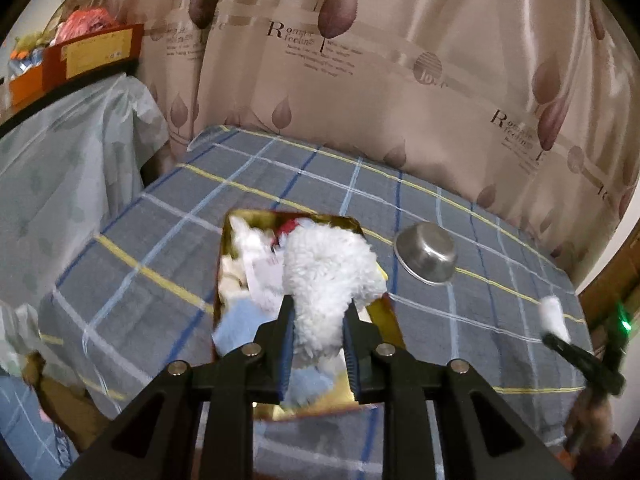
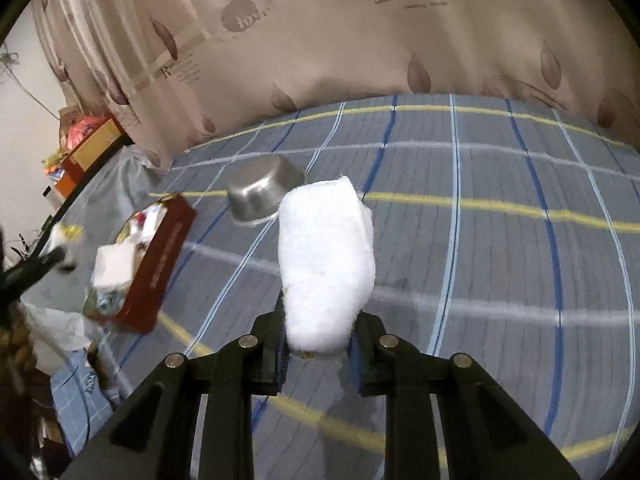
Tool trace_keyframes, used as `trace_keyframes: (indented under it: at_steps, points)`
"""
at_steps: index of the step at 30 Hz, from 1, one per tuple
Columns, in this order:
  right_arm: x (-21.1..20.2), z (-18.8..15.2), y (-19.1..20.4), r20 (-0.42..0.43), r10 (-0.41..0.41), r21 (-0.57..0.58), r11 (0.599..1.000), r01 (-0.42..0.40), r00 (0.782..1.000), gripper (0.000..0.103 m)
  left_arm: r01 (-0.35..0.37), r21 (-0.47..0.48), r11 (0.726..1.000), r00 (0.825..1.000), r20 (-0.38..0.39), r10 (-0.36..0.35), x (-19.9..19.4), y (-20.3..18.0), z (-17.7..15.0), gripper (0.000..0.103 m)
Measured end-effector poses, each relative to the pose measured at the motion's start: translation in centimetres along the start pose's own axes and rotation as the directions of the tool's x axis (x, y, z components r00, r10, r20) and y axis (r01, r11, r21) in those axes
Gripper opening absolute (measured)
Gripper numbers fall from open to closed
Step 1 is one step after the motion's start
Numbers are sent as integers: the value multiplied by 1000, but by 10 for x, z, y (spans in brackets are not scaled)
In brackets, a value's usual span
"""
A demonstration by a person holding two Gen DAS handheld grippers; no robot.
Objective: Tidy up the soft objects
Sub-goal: 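Lower the fluffy towel into the tin with the left gripper while the right carries the rolled towel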
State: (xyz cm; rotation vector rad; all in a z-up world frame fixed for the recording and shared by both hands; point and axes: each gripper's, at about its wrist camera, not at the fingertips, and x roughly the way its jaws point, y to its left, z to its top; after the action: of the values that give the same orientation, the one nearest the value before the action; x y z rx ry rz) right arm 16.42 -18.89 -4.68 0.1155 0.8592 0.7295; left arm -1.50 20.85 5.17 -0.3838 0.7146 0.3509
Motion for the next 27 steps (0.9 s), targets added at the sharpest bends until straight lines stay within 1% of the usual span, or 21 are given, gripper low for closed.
trace_keyframes:
  at_steps: [3,6,9,11,13,15,18,20,22,23,25,27]
  points:
    - [-3,-9,5,-11,-4,5,1000,4,1000,21,2,4,1000,1000,-12,-2,23,9,14,23]
    - [-10,-16,11,-16,-1,-1,1000,1,1000,21,-1,-9,1000,999,-39,1,49,18,24,23]
    - [-9,-15,21,-23,-4,-18,1000,4,1000,21,-6,-21,1000,998,-55,5,71,25,32,23]
    - [-9,-15,27,-23,-4,-28,1000,3,1000,21,-22,-21,1000,998,-55,21,81,28,36,23]
    - [-6,-15,31,-30,2,-36,999,-3,1000,22,-24,-14,1000,998,-58,23,89,30,39,23]
    - [-3,-15,36,-34,5,-42,999,-6,999,22,-53,1,999,997,-58,53,96,32,40,24]
    - [1,-15,41,-45,11,-51,999,-13,999,22,-60,-3,998,996,-66,60,103,38,37,25]
    - [3,-15,43,-51,19,-51,998,-21,999,22,-58,-12,998,995,-77,57,107,42,36,28]
    - [4,-16,45,-56,25,-50,998,-28,998,22,-52,-16,999,995,-84,50,110,44,33,35]
    - [5,-16,47,-58,28,-54,998,-32,998,22,-67,-10,998,995,-79,66,110,45,32,38]
    - [5,-16,51,-59,32,-61,998,-35,998,22,-87,-6,996,993,-83,87,109,44,31,51]
    - [5,-16,58,-60,42,-68,997,-46,997,22,-103,-2,995,991,-91,103,107,43,31,54]
